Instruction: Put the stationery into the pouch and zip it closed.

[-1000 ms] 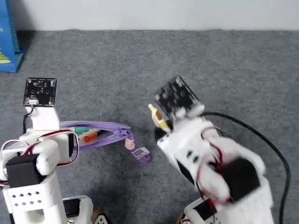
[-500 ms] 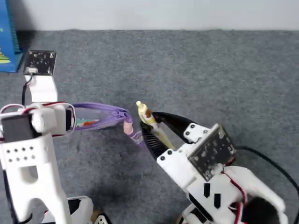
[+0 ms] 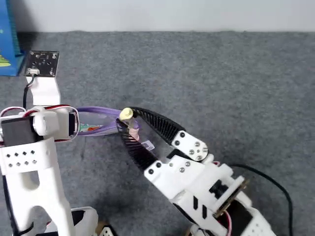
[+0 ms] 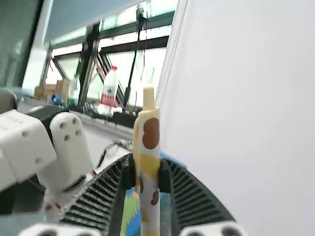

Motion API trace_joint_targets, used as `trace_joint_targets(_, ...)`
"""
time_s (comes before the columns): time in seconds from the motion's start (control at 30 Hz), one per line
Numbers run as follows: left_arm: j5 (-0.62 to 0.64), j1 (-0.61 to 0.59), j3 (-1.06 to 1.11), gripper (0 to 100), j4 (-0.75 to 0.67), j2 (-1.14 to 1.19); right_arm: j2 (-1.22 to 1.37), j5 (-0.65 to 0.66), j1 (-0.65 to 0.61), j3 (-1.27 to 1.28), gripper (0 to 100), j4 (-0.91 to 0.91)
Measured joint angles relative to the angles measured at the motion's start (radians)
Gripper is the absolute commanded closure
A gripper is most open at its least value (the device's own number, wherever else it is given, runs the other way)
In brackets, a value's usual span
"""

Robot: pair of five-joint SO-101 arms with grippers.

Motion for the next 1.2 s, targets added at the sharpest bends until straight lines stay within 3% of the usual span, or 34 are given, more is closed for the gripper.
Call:
trace_joint_targets(0.27,0.000,0.000,0.000,99,0.000,0.000,0.041,0.000,-0.092,0.043,99.1,-0.170)
trace_joint_targets(0.5,0.000,0.000,0.000,99,0.000,0.000,0.249,0.000,-0.092,0.072,99.1,-0.339)
trace_joint_targets(0.77,0.000,0.000,0.000,99,0.000,0.000,0.502,0.000,-0.006,0.074,96.9,-0.367)
trace_joint_targets(1.0,0.000,0.000,0.000,99,0.000,0.000,0.508,0.000,0.009,0.055,73.1,-0.083)
trace_joint_targets(1.2,0.000,0.000,0.011,99,-0.006,0.000,0.385,-0.061,0.028,-0.063,72.1,0.262)
